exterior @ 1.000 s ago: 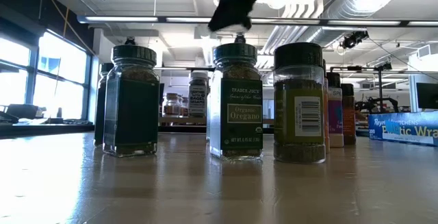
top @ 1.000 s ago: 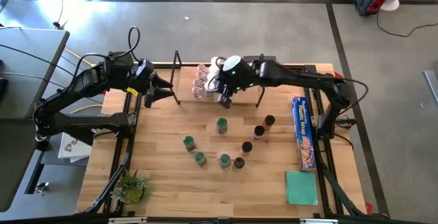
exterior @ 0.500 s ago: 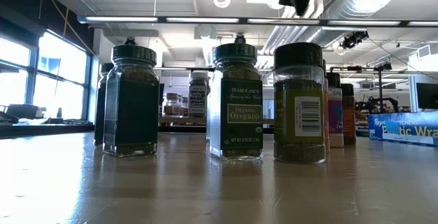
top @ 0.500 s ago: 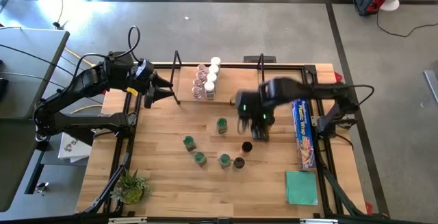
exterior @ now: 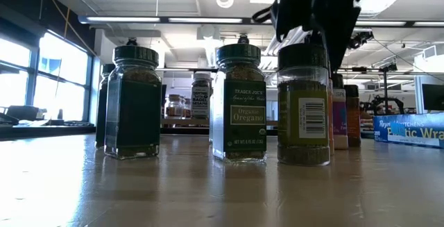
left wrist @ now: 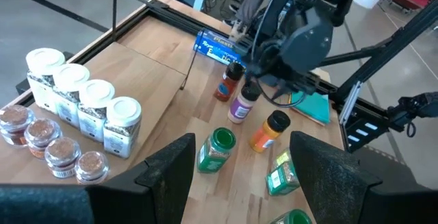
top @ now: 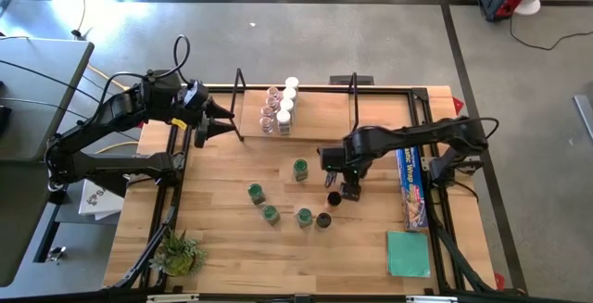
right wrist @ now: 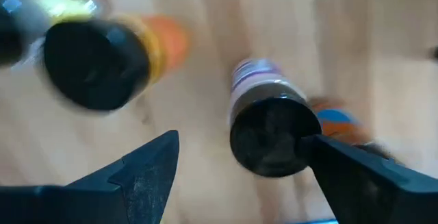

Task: Shelf spices
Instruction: Put the top middle black seasoning bottle on the shelf, then put the middle left black seasoning bottle on the shelf, then put the top black seasoning bottle on the shelf aligned with the other black seasoning bottle

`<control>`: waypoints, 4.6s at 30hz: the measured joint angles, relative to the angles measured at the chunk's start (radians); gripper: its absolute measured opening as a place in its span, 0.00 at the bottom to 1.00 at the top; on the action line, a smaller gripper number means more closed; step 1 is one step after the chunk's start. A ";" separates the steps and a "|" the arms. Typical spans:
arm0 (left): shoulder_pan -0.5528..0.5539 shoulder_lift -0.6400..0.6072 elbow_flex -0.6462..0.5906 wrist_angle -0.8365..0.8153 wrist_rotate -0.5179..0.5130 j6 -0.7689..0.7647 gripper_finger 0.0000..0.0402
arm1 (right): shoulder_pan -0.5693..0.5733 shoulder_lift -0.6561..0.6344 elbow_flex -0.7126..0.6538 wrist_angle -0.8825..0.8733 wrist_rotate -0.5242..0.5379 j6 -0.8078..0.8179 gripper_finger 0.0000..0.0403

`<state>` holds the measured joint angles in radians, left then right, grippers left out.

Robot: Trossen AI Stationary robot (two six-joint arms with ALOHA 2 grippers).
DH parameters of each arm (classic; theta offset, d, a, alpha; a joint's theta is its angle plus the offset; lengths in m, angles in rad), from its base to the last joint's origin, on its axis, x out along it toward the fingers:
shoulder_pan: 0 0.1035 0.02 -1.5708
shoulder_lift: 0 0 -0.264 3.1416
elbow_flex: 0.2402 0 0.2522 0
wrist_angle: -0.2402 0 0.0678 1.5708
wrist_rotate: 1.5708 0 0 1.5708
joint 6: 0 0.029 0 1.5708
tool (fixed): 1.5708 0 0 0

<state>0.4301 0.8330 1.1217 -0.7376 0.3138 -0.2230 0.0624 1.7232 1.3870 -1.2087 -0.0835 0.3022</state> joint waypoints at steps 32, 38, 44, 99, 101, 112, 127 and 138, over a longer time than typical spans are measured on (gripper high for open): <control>-0.006 0.000 0.000 -0.008 0.003 0.002 0.58 | 0.112 -0.017 0.152 0.274 -0.119 -0.170 0.76; -0.006 0.000 0.000 -0.008 0.000 0.000 0.58 | 0.213 0.045 0.120 0.395 -0.054 -0.167 0.76; -0.006 0.000 0.000 -0.007 0.000 0.000 0.58 | 0.243 0.111 0.120 0.423 0.015 -0.162 0.76; -0.005 0.009 0.000 0.068 -0.210 0.042 0.58 | -0.696 0.376 0.680 0.183 0.004 -0.237 0.47; -0.005 0.009 0.000 0.091 -0.230 0.027 0.58 | -0.702 0.398 0.679 0.211 0.000 -0.269 0.47; -0.005 0.018 0.000 0.129 -0.282 -0.033 0.58 | -0.701 0.454 0.680 0.227 -0.026 -0.282 0.47; -0.005 0.021 0.000 0.138 -0.281 -0.038 0.58 | -0.698 0.451 0.680 0.290 -0.058 -0.258 0.65; -0.006 0.021 0.000 0.138 -0.296 -0.064 0.58 | -0.702 0.211 0.680 0.139 -0.040 -0.403 0.65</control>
<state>0.4244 0.8536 1.1213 -0.5995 0.0176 -0.2871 -0.6400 1.9340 2.0666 -1.0699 -0.1238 -0.1012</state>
